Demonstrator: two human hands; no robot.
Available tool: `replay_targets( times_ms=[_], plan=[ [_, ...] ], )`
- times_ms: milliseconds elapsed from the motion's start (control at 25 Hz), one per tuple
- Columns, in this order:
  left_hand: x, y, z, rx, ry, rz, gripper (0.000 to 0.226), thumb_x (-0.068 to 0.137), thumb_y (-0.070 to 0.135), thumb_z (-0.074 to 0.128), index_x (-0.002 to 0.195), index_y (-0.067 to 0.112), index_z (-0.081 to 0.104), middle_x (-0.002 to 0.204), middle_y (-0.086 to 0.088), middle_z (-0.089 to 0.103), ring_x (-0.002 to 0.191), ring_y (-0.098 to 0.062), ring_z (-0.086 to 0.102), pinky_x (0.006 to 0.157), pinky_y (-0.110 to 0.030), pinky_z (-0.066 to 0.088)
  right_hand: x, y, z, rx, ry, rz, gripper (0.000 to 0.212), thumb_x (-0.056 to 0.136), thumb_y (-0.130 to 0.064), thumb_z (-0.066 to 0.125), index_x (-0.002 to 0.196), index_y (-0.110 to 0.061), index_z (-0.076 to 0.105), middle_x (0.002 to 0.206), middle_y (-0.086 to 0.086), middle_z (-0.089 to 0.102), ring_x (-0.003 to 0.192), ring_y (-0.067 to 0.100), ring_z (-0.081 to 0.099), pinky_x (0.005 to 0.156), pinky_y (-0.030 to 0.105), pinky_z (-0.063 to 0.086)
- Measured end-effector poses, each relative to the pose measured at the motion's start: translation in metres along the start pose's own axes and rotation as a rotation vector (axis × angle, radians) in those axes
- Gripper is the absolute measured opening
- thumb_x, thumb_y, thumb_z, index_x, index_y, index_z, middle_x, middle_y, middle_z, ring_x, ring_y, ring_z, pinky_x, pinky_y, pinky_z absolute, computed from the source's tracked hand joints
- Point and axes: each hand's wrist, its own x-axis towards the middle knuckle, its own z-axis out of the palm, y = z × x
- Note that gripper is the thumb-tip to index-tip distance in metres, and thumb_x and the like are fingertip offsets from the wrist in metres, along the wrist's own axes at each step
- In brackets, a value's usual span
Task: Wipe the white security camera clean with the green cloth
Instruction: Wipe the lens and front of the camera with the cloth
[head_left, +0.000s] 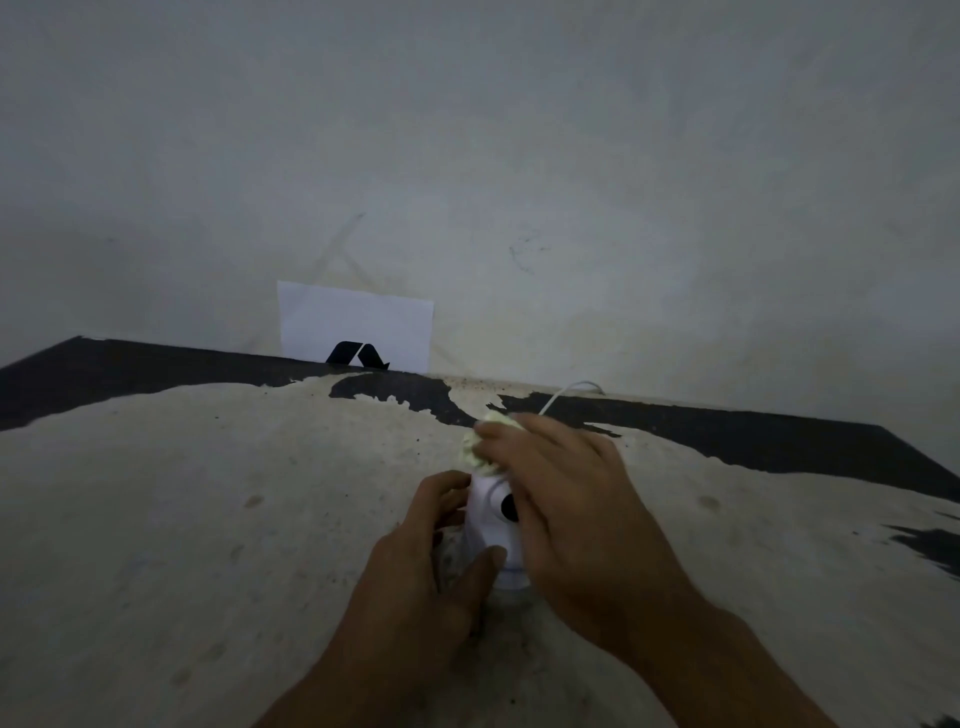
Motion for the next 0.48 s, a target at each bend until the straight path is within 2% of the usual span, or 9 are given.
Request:
replay_targets(
  times_ms=[80,160,200,280,360,440,480],
  plan=[
    [0.001,0.0,0.001,0.008,0.026,-0.016,0.047,0.074,0.034,0.068,0.101,0.053,0.034,0.083,0.04,0.054,0.074,0.03,0.048,0.06,0.007,0.038,0.0,-0.003,-0.005,-0.015,-0.096,-0.112,0.036,0.081,-0.022,0.043,0.114,-0.025,0.058,0.121,-0.007,0.066,0.121,0.01,0.046,0.106,0.033,0.033],
    [0.001,0.001,0.001,0.007,0.029,-0.014,0.046,0.073,0.038,0.067,0.102,0.054,0.034,0.091,0.037,0.047,0.076,0.033,0.045,0.06,0.007,0.037,-0.002,0.002,-0.006,0.023,-0.104,-0.114,0.036,0.083,-0.023,0.042,0.117,-0.025,0.056,0.125,-0.009,0.063,0.124,0.009,0.044,0.108,0.034,0.028],
    [0.0,0.001,0.001,0.005,0.017,-0.003,0.048,0.072,0.042,0.065,0.107,0.053,0.034,0.096,0.038,0.046,0.081,0.034,0.044,0.062,0.007,0.037,-0.003,0.007,-0.006,0.085,-0.08,-0.052,0.038,0.085,-0.025,0.04,0.12,-0.023,0.055,0.127,-0.009,0.061,0.124,0.007,0.044,0.107,0.031,0.028],
    [0.0,0.0,0.0,0.013,0.0,0.009,0.051,0.074,0.042,0.064,0.115,0.047,0.035,0.102,0.038,0.044,0.085,0.033,0.042,0.063,0.008,0.037,-0.009,0.017,-0.007,0.286,-0.013,0.177,0.04,0.091,-0.029,0.036,0.128,-0.023,0.049,0.126,-0.016,0.053,0.12,-0.001,0.045,0.105,0.015,0.032],
    [-0.001,0.0,-0.001,0.026,0.003,0.017,0.05,0.076,0.037,0.065,0.118,0.042,0.037,0.104,0.038,0.045,0.087,0.033,0.041,0.064,0.008,0.036,-0.02,0.025,-0.006,0.365,0.03,0.351,0.036,0.095,-0.026,0.039,0.129,-0.021,0.05,0.111,-0.018,0.059,0.099,-0.009,0.056,0.083,-0.003,0.039],
    [-0.002,0.0,-0.001,0.033,0.006,0.035,0.05,0.075,0.039,0.065,0.118,0.042,0.039,0.106,0.038,0.046,0.09,0.032,0.041,0.065,0.007,0.037,-0.034,0.027,-0.002,0.353,-0.052,0.405,0.03,0.095,-0.017,0.044,0.122,-0.019,0.058,0.084,-0.015,0.065,0.076,-0.005,0.06,0.059,0.002,0.042],
    [-0.002,0.0,-0.001,0.037,0.007,0.043,0.05,0.074,0.041,0.064,0.118,0.042,0.039,0.106,0.038,0.047,0.091,0.032,0.042,0.065,0.007,0.038,-0.038,0.026,-0.001,0.355,-0.095,0.423,0.03,0.094,-0.014,0.045,0.119,-0.019,0.06,0.08,-0.01,0.067,0.073,-0.004,0.058,0.055,0.006,0.041]
  ],
)
